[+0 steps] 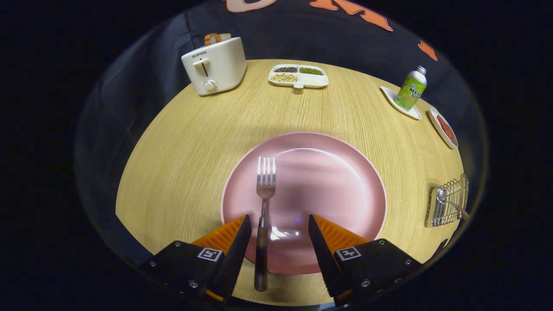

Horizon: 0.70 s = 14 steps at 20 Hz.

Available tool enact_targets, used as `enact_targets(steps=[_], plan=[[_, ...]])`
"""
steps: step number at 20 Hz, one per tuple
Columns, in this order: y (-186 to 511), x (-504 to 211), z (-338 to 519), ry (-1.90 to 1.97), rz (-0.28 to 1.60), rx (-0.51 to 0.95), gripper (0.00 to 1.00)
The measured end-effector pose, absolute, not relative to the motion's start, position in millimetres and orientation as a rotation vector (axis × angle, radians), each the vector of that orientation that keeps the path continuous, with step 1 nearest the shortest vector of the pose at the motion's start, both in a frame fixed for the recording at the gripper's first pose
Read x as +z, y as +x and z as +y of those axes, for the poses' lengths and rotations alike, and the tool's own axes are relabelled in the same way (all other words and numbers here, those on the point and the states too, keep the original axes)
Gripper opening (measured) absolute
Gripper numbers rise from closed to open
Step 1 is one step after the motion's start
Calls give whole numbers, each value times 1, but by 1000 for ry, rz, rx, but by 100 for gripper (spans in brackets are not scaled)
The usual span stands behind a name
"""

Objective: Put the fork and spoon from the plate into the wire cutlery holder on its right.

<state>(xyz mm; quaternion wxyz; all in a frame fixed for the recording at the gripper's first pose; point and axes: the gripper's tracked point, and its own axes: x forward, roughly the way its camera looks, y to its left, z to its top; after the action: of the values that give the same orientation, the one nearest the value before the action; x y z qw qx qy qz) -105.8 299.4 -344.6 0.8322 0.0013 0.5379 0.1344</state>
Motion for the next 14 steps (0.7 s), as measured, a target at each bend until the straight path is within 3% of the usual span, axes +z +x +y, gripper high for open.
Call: enact_targets(steps=[1,4,8,10,14], plan=[[-107,-346,299,-4,1145,292,77],[-111,-353,303,-25,1160,331,49],[-116,-358,305,-82,1166,368,18],[-117,-358,306,-87,1170,382,11],[-116,-358,303,-58,1191,427,6]])
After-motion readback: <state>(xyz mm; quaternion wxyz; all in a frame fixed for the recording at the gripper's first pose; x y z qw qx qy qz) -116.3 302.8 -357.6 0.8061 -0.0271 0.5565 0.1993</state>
